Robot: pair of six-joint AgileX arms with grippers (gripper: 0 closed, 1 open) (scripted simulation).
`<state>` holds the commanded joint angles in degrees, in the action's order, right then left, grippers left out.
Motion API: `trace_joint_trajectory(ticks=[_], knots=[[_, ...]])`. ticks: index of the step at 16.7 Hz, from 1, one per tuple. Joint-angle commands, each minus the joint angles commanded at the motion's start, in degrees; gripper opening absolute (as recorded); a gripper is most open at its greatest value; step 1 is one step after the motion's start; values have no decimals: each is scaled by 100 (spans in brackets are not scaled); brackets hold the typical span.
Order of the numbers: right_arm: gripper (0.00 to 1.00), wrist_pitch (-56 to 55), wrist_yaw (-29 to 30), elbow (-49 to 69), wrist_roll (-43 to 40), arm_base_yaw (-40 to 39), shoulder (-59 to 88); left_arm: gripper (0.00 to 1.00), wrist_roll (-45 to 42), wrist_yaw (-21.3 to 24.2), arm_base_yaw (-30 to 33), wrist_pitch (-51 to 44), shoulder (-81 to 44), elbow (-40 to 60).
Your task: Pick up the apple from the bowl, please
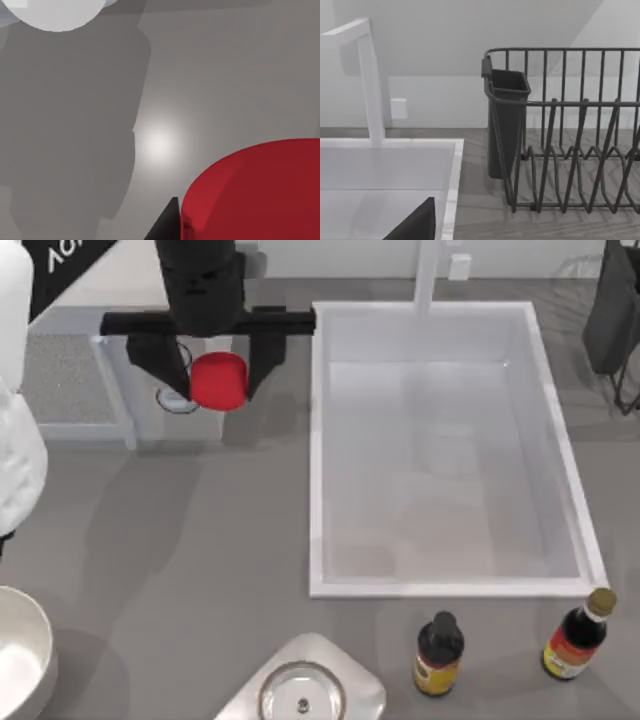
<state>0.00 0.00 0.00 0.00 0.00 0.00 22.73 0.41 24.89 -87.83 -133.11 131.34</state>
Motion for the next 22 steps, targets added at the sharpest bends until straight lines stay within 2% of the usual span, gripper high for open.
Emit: trace_joint_trajectory(ticks=[7, 13, 22], knots=[[100, 0, 0, 0, 0, 0, 0, 0, 0, -10, -15, 1874, 166, -2085], [100, 0, 0, 0, 0, 0, 0, 0, 1, -18, -40, 2073, 175, -2286], [100, 0, 0, 0, 0, 0, 0, 68, 1, -18, -40, 2073, 175, -2286]])
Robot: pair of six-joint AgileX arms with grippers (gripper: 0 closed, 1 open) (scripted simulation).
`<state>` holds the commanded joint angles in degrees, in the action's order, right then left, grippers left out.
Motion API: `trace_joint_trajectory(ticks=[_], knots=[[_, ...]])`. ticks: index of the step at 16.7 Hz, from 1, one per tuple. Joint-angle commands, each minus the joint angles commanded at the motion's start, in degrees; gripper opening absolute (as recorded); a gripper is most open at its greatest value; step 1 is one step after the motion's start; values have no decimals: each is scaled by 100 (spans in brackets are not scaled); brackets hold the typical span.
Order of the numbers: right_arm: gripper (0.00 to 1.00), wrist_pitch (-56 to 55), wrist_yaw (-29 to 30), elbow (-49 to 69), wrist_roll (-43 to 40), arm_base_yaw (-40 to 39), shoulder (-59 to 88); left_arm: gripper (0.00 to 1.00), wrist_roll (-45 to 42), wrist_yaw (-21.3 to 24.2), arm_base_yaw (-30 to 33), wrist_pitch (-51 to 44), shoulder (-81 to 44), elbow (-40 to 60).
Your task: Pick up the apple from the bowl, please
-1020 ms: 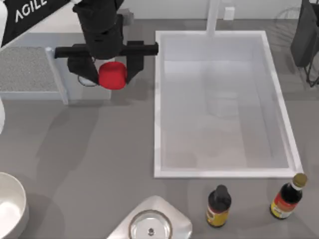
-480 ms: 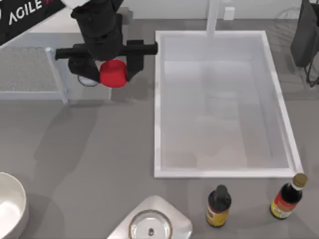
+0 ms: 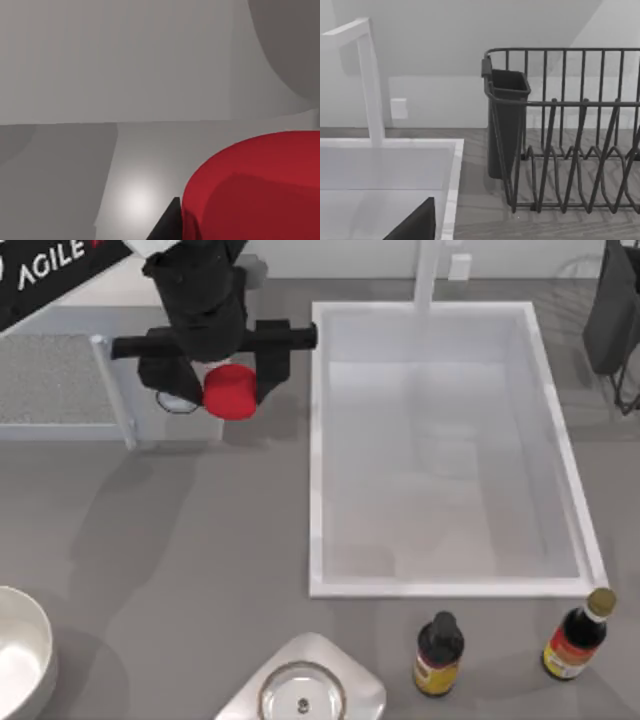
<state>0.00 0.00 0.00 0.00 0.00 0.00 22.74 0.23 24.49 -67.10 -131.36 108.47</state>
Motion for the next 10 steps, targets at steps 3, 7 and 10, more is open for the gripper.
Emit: trace_joint_trajectory(ticks=[3, 7, 10], knots=[[100, 0, 0, 0, 0, 0, 0, 90, 0, 0, 0, 0, 0, 0], [100, 0, 0, 0, 0, 0, 0, 100, 0, 0, 0, 0, 0, 0], [100, 0, 0, 0, 0, 0, 0, 100, 0, 0, 0, 0, 0, 0]])
